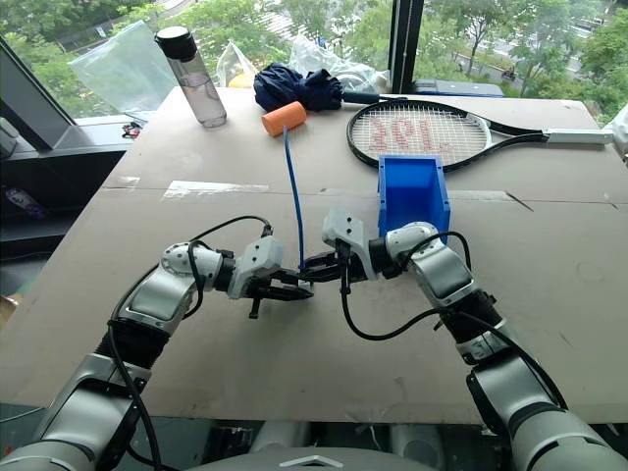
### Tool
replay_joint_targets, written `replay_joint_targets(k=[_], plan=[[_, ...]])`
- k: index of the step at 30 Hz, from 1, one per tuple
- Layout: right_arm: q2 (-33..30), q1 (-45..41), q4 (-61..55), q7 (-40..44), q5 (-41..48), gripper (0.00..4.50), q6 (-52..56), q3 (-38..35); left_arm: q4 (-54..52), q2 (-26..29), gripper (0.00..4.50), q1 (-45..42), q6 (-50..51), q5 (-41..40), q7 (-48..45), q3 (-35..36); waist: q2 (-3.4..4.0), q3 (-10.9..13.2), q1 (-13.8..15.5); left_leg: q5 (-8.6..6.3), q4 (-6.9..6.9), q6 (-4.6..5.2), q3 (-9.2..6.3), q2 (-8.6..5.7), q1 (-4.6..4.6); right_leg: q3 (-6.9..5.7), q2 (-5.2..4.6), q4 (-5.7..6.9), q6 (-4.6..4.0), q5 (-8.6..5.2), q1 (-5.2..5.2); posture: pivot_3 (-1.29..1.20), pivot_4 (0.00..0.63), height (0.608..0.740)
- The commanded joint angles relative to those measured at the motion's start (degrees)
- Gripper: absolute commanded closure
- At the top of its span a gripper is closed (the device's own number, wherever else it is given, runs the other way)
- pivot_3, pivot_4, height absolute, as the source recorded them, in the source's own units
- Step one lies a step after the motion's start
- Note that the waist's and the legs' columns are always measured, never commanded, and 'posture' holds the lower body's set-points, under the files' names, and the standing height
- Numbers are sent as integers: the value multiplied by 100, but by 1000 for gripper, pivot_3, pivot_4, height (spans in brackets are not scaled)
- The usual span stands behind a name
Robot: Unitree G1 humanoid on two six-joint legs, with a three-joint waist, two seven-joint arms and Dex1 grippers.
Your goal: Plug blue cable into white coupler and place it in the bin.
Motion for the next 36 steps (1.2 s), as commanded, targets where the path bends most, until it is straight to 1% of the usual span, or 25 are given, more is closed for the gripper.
replay_joint_targets(k=[1, 10, 15, 23, 25, 28, 29, 30, 31, 33, 34, 36], plan=[[54, -35, 81, -8, -66, 4500, -181, -2, -321, 40, 3965, 69, 20, -122, -19, 69, 0, 0, -2, 0, 0, 0, 0, 0, 1, 0, 0, 0, 0, 0, 0, 0, 150, 740], [-108, 28, 143, 162, -350, 4500, -301, 261, -437, 64, 3965, 129, 86, -147, -9, 102, -1, -1, -5, 0, -1, 0, -1, 0, 2, 2, 0, 0, 0, 0, 0, 0, 150, 740], [-152, -3, 246, 86, -632, 4500, -421, 434, -432, 64, 3965, 103, 86, -144, -17, 102, -2, -2, -5, 0, -1, 0, -1, 0, 2, 2, 0, 0, 0, 0, 0, 0, 150, 740], [-82, 64, 497, 72, -1306, 4500, -832, 1097, -418, -9, 3965, 44, 77, -112, 45, 77, -2, -10, -11, 0, -1, 0, 0, 0, 7, 3, 0, 2, 0, 0, 2, 0, 150, 740], [6, 136, 470, -11, -1225, 4500, -823, 975, -466, -13, 3965, 58, 140, -151, 60, 101, -2, -15, -15, 0, -2, 0, 0, 1, 13, 3, 1, 5, 0, -1, 5, 0, 150, 740], [166, 308, 91, -272, -770, 4500, -653, 424, -715, -6, 3965, 130, 334, -412, 55, 271, -4, -23, -20, 0, -2, 0, -1, 3, 16, 2, 4, 10, -1, -1, 7, 0, 150, 740], [209, 388, -109, -401, -601, 4500, -552, 184, -848, -6, 2922, 169, 454, -533, 89, 364, -4, -22, -21, 0, -2, 0, -2, 3, 16, 2, 5, 11, -1, -1, 6, 0, 150, 740], [214, 516, -437, -607, -384, 4500, -410, -164, -1074, -2, 2714, 265, 579, -696, 176, 508, -3, -20, -16, 0, -2, 0, -7, 4, 13, 1, 5, 11, -1, -1, 4, 0, 150, 740], [193, 633, -741, -777, -210, 4500, -220, -448, -1291, -4, 2140, 366, 723, -839, 290, 636, -3, -18, -11, 0, -2, 0, -9, 4, 7, 0, 4, 11, -1, -1, 1, 0, 150, 740], [94, 895, -1485, -1156, 227, 4500, 366, -1081, -1848, -8, 1368, 649, 1197, -1205, 621, 936, 4, -12, 7, 0, -1, 0, -28, 5, -1, 3, 1, 11, -1, -1, -6, 0, 150, 740], [-13, 1041, -1922, -1366, 492, 4500, 775, -1467, -2215, 42, 758, 900, 1385, -1367, 758, 1083, 8, -10, 9, 0, -2, 0, -31, 2, -5, 4, -5, 7, -1, -1, -6, 0, 150, 740], [-220, 1237, -2541, -1655, 987, 4500, 1445, -2061, -2778, 57, 34, 1279, 1683, -1635, 1041, 1326, 9, -8, 7, 0, -2, 0, -27, -2, -6, 8, -14, 0, 0, 0, -5, 0, 150, 740]])
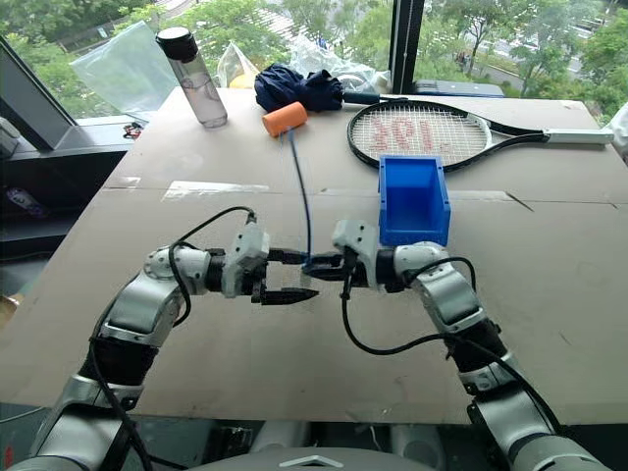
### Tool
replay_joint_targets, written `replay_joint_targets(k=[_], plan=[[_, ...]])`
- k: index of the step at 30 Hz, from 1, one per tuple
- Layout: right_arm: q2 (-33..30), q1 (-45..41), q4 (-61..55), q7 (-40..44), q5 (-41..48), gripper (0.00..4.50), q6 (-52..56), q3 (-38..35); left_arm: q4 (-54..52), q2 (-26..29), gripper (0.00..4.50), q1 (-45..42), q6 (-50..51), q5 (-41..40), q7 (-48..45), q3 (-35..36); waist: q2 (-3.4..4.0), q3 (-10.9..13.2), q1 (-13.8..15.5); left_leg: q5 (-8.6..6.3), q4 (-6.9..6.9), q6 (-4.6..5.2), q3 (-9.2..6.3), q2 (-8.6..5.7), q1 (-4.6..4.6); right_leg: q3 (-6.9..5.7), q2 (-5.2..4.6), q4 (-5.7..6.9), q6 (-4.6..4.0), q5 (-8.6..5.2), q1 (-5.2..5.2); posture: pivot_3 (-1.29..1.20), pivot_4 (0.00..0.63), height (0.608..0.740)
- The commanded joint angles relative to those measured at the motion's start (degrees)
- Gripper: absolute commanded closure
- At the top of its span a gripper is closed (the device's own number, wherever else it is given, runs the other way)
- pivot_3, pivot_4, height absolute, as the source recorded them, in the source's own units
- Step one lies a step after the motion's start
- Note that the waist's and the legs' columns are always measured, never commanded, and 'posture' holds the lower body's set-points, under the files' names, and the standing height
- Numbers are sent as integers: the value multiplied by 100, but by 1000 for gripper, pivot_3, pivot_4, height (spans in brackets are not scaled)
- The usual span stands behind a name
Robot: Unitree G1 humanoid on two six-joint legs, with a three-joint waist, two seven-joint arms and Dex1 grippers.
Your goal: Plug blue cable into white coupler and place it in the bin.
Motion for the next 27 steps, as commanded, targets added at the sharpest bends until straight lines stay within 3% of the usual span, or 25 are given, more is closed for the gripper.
replay_joint_targets(k=[1, 6, 9, 13, 15, 19, 22, 27], plan=[[-351, 165, -1375, -673, 1033, 4500, 1272, -1375, -1149, 20, 34, 601, 627, -648, 584, 539, -1, 0, 0, 0, -2, 0, 1, 1, 0, 2, -5, -9, 0, 0, 2, 0, 150, 740], [-653, -325, -1367, -1575, 1552, 4500, 2533, -2251, -1787, -256, 34, 825, 879, -945, 1396, 833, -2, 3, 11, -1, -4, 0, -1, 0, 4, 0, -9, -19, -3, -1, 10, 0, 150, 740], [-685, -1076, -332, -2193, 1426, 4500, 3131, -2467, -1895, -442, 34, 694, 864, -958, 1715, 740, 4, 7, -18, 0, -4, 0, 13, -7, 13, 15, -3, -19, -22, -9, 10, 0, 150, 740], [-1051, -1617, 984, -2184, 1030, 4500, 2963, -2135, -1977, -579, 34, 553, 850, -957, 1963, 632, 1, 5, 15, 0, -7, 0, 25, -12, 6, 9, 0, -27, -16, -5, 10, 0, 150, 740], [-1274, -1856, 1567, -1932, 774, 3668, 2642, -1802, -2061, -628, 0, 510, 878, -1003, 2058, 593, 2, 6, 12, 0, -10, 0, 30, -13, -2, 5, -1, -41, -5, 2, 10, 0, 150, 740], [-1400, -2030, 1828, -2089, 657, 1853, 2329, -1926, -2195, -627, 0, 493, 965, -1119, 2155, 578, 2, 7, 1, 0, -20, 0, 54, -14, -10, 23, -6, -58, -3, 3, 3, 0, 150, 740], [-1788, -1240, 839, -1764, 611, 543, 1430, -2118, -2336, -569, 0, 544, 1098, -1232, 2179, 545, -2, 7, 51, 0, -19, 0, 54, -13, -11, 20, -6, -60, -2, 3, 4, 0, 150, 740], [-2209, 664, -672, -1391, 590, 543, 149, -2723, -2424, -361, 0, 734, 1277, -1353, 2125, 519, -5, 8, 93, 0, -18, 1, 51, -14, -5, 16, -8, -65, 0, 1, 17, 0, 150, 740]])
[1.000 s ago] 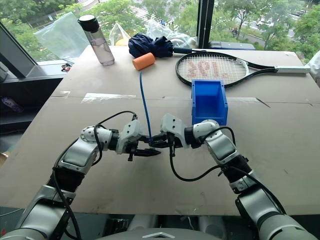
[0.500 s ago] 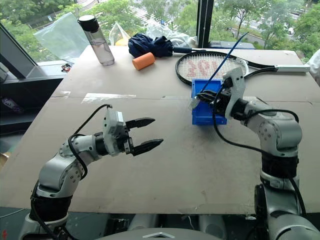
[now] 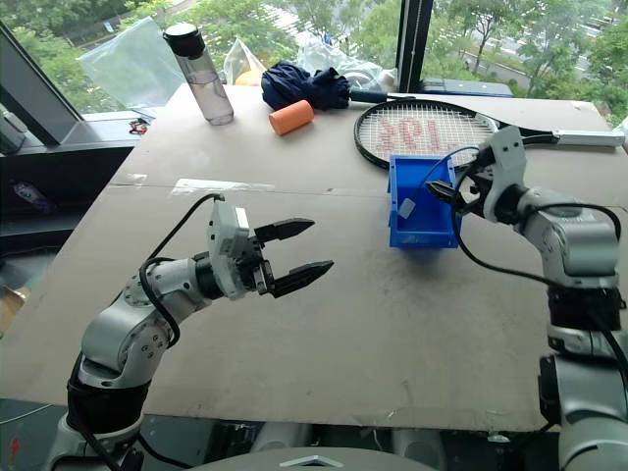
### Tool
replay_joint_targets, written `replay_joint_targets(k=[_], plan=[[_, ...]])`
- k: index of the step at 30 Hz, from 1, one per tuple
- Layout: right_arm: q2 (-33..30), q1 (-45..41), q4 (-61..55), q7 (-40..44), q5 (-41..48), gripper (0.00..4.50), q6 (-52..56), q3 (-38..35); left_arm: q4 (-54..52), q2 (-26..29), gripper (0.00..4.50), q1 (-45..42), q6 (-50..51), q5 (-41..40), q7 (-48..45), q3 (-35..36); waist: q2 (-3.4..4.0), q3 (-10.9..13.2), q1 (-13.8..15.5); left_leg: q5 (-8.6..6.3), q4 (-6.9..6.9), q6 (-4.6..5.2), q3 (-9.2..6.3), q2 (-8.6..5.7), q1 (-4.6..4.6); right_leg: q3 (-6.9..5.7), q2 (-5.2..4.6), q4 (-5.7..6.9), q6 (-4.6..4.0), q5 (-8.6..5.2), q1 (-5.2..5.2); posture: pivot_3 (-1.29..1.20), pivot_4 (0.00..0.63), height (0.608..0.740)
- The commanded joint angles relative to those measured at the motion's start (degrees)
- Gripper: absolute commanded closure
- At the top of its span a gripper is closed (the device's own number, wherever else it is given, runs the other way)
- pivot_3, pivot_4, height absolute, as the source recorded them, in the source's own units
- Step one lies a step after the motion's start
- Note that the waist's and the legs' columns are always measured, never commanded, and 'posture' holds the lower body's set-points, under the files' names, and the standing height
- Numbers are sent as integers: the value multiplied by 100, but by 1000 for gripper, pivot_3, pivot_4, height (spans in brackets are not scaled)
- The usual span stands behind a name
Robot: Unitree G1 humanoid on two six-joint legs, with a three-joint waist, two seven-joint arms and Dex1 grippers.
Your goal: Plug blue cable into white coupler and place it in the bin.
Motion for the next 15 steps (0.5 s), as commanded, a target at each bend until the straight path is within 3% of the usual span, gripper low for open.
replay_joint_targets(k=[1, 5, 7, 10, 15], plan=[[-214, 1209, -1093, 342, 22, 543, -926, -689, -246, 189, 0, 143, 69, -173, -75, 71, 0, 1, 13, 0, 1, 0, 1, 1, 2, 1, 0, 1, 0, 0, 2, 0, 150, 740], [-268, 3438, -2069, 858, -33, 543, -1873, -1584, -346, 600, 0, 618, 115, -249, -224, 291, 6, 1, 6, 0, -2, 0, 5, 8, 14, 5, 5, 5, 0, -2, 6, 0, 150, 740], [-219, 4107, -2284, 1003, 121, 543, -2018, -1963, -375, 804, 0, 856, 68, -232, -321, 405, 7, 2, -56, 0, -3, 0, 19, 15, 18, 16, 8, 6, 0, -4, 4, 0, 150, 740], [174, 5421, -2560, 1288, 387, 543, -2368, -2851, -328, 1175, 0, 1487, 11, -241, -539, 846, 8, -3, -74, 0, -2, 0, 35, 23, 23, 29, 11, 6, -3, -29, 4, 0, 150, 740], [464, 6290, -2397, 1520, 391, 543, -3057, -3183, -401, 1468, 0, 2183, 10, -366, -754, 1342, -2, 1, -86, -1, -7, -2, 43, 62, 31, 47, 6, 1, 0, -33, -2, 0, 150, 740]])
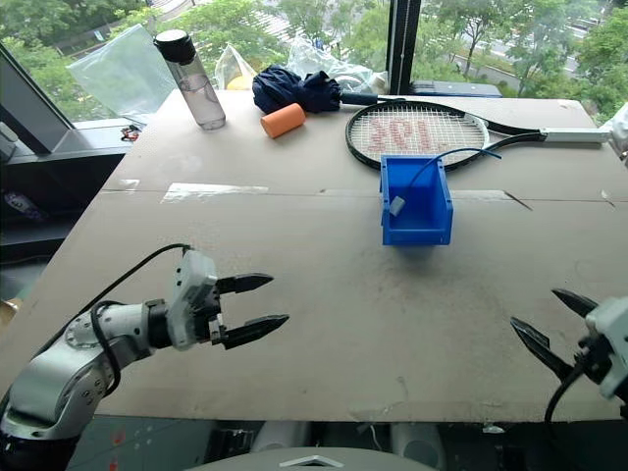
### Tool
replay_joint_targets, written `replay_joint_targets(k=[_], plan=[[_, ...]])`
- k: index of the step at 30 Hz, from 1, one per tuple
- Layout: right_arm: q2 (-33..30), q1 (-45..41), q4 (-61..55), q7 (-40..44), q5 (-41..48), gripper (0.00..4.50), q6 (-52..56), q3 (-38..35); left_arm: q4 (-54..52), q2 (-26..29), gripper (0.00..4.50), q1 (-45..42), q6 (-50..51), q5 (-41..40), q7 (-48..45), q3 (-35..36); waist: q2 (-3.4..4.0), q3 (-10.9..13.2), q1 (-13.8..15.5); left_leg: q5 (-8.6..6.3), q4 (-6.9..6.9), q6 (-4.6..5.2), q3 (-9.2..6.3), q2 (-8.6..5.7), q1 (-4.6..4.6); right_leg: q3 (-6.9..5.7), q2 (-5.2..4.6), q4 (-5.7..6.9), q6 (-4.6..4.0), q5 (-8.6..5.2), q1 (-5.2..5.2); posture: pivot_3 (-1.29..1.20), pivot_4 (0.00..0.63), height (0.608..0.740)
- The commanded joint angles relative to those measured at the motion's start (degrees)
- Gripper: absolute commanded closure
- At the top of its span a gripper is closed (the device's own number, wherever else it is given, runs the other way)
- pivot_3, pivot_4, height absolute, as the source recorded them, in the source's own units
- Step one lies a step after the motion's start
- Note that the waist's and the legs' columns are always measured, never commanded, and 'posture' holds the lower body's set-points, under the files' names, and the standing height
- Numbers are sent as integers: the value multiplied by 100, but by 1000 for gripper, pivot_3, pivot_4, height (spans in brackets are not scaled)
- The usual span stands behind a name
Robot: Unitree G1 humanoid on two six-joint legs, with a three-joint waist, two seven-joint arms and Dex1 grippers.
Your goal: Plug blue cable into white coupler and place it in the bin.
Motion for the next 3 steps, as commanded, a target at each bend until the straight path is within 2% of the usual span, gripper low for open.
replay_joint_targets(k=[1, 3], plan=[[64, 76, 42, 102, 104, 543, -462, -178, -214, 145, 0, 299, -74, -221, -216, 333, 0, 0, -15, 0, 0, -1, 7, 1, -1, 10, -4, 0, 0, 0, 0, 0, 150, 740], [55, 77, 206, 138, 28, 543, -616, -44, -215, 199, 0, 422, -104, -197, -249, 360, 0, 0, -15, -1, 0, -2, 17, 1, 3, 24, -8, -1, 1, 0, -1, 0, 150, 740]])
